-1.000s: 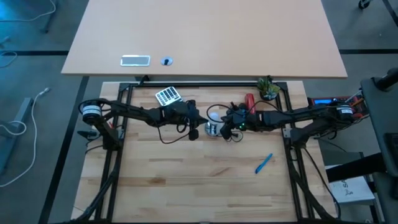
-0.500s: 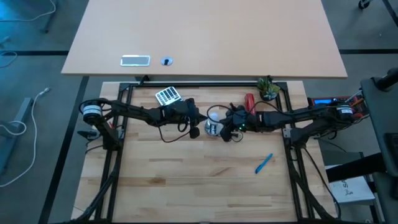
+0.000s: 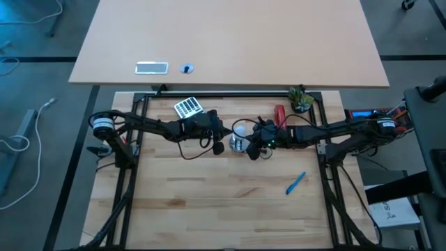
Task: Screw lightbulb
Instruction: Insert the white lightbulb into the silver lamp
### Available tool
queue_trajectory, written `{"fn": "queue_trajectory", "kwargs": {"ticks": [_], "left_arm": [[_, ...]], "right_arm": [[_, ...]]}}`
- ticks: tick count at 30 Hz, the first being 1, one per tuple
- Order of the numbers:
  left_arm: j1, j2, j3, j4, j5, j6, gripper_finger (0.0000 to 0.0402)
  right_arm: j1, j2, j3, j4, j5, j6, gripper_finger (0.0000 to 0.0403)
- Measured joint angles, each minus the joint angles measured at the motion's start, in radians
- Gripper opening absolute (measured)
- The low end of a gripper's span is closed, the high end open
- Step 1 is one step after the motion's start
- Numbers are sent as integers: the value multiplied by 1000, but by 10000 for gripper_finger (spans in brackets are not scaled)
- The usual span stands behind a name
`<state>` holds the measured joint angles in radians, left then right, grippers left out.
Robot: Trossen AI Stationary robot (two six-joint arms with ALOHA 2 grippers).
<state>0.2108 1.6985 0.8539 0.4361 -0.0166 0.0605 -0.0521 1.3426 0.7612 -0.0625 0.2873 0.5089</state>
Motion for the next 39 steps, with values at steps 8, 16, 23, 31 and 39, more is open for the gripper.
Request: {"fn": "queue_trajectory", "kwargs": {"ticks": [8, 16, 23, 31, 39], "left_arm": [[0, -21, 0, -40, -1, -38, 0], [-3, -50, 0, -98, 38, -43, 0], [-5, -51, 0, -95, 116, -32, 0], [-7, -46, 0, -70, 136, -18, 0], [-6, -45, 1, -51, 132, -6, 0]], "right_arm": [[0, -12, 0, -26, 5, 40, 0], [0, -14, 0, -121, 40, 60, 0], [-8, -14, 0, -135, 89, 58, 0], [-43, 0, 0, -104, 76, 0, 0], [-47, 9, 0, -69, 72, -34, 0]]}}
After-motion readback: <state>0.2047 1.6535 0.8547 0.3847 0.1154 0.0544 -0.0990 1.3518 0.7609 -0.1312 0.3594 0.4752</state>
